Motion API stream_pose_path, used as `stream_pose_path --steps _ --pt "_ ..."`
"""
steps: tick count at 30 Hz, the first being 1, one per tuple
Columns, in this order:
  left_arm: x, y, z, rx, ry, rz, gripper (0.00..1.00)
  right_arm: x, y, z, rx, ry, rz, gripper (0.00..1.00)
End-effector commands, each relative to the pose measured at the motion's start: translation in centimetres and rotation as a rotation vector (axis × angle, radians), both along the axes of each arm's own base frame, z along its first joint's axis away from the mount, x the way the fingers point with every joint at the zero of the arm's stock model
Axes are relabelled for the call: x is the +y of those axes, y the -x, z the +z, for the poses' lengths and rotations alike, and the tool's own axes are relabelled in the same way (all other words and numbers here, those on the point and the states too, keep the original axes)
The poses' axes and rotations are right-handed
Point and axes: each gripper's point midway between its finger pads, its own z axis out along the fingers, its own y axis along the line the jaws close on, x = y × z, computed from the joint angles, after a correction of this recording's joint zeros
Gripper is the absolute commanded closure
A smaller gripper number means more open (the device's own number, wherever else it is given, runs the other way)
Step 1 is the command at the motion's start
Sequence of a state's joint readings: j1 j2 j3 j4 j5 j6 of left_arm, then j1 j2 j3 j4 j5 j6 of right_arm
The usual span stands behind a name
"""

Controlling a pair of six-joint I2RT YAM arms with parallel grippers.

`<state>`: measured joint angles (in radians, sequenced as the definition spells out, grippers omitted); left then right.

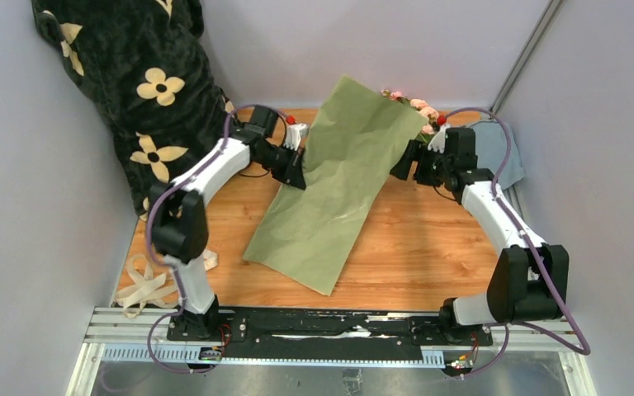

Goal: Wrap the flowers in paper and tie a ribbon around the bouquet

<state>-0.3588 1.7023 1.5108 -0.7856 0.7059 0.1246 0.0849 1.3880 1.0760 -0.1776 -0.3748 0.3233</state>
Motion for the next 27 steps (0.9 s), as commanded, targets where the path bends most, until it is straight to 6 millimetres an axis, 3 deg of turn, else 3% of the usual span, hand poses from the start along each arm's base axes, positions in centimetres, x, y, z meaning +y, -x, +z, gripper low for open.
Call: stream_pose_path --steps 1,2,4,6,8,10,12,13,16,19,20,22,24,27 --pt "1.2 -5.9 -8.7 0.153 -0.08 0.166 1.0 0.9 5.4 -3.4 0.168 -0.053 0.08 0.19" --pt "1.5 -7.0 -10.8 0.179 -0.109 0.184 1.0 0.8 6.3 -4.3 0.199 -0.051 0.077 0.19" --pt "2.3 -8.8 -12.5 0.168 -0.151 0.227 0.99 1.3 7.9 -5.9 0.245 -0.067 0.09 0.19" --pt "2.9 -10.0 -13.1 0.133 -0.177 0.263 0.86 1.6 9.5 -7.4 0.292 -0.077 0.099 0.2" --pt "3.9 -10.9 -13.3 0.078 -0.218 0.306 0.58 1.9 10.8 -8.7 0.325 -0.085 0.098 0.22" --pt "5.0 -11.8 -12.4 0.011 -0.259 0.351 0.36 2.1 11.2 -9.4 0.326 -0.1 0.085 0.24" --pt "6.2 -12.4 -10.6 -0.075 -0.307 0.378 0.25 2.6 11.3 -9.7 0.323 -0.139 0.074 0.28" --pt "6.9 -12.6 -10.1 -0.104 -0.337 0.395 0.21 2.9 11.3 -9.9 0.324 -0.164 0.071 0.3" --pt "9.0 -12.5 -5.6 -0.257 -0.401 0.409 0.18 4.4 11.7 -10.2 0.339 -0.2 0.093 0.37" --pt "9.8 -9.8 -2.7 -0.367 -0.453 0.303 0.16 6.4 12.7 -10.4 0.357 -0.207 0.134 0.39" --pt "9.2 -7.8 -2.6 -0.38 -0.476 0.213 0.16 7.1 13.2 -10.5 0.363 -0.207 0.158 0.39" --pt "8.1 -3.2 -3.6 -0.398 -0.536 -0.005 0.17 8.4 14.3 -10.8 0.387 -0.194 0.199 0.39" --pt "7.4 2.2 -6.4 -0.372 -0.589 -0.208 0.18 9.4 15.4 -11.4 0.418 -0.183 0.236 0.39" --pt "6.2 7.6 -8.7 -0.389 -0.609 -0.404 0.17 9.6 15.9 -12.6 0.445 -0.147 0.247 0.34"
